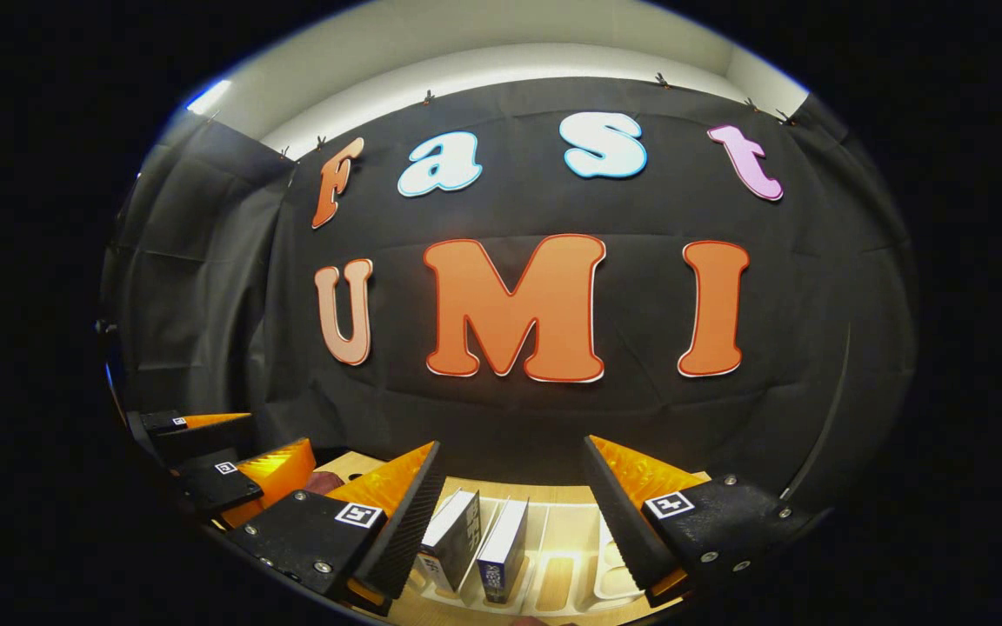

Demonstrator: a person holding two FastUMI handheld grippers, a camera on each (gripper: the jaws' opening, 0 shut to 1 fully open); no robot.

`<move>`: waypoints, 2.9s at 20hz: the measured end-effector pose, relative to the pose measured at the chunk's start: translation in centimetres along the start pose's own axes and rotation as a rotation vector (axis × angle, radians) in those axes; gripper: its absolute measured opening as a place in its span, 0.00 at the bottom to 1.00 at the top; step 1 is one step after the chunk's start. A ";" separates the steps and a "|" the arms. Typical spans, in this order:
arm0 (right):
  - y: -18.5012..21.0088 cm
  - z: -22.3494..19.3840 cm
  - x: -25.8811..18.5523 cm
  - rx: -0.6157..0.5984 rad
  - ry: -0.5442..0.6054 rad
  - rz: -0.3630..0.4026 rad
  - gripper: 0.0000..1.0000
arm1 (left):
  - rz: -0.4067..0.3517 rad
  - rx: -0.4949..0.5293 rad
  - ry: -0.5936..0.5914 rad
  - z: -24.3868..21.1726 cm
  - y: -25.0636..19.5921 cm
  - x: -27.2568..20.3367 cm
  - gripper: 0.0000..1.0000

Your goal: Open the schoolbag, grab two books from the bookshelf and put them into the schoolbag.

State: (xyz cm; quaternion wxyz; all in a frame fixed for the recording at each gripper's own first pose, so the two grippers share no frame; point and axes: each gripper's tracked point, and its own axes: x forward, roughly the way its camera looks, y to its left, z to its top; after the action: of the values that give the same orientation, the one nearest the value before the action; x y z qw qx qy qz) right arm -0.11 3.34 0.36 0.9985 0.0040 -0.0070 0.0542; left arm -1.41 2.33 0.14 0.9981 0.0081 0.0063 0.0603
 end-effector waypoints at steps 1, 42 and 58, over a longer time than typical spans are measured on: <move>0.0 0.2 -0.1 -0.003 -0.005 0.003 0.94 | 0.013 0.007 -0.006 0.0 0.3 0.0 0.95; -11.4 -4.6 -2.9 -0.018 0.108 -0.319 0.94 | -0.133 0.490 0.575 -16.1 5.1 -5.5 0.99; -12.9 -7.2 -3.1 -0.068 0.169 -0.362 0.94 | -0.173 0.933 0.780 -26.2 9.7 -10.1 0.97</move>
State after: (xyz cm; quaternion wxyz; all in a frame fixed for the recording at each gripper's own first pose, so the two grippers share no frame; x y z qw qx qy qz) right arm -1.67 -9.74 -7.02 0.9885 -0.0332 0.0758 -0.1263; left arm -12.99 11.15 -25.81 0.8147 0.4210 0.3975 -0.0315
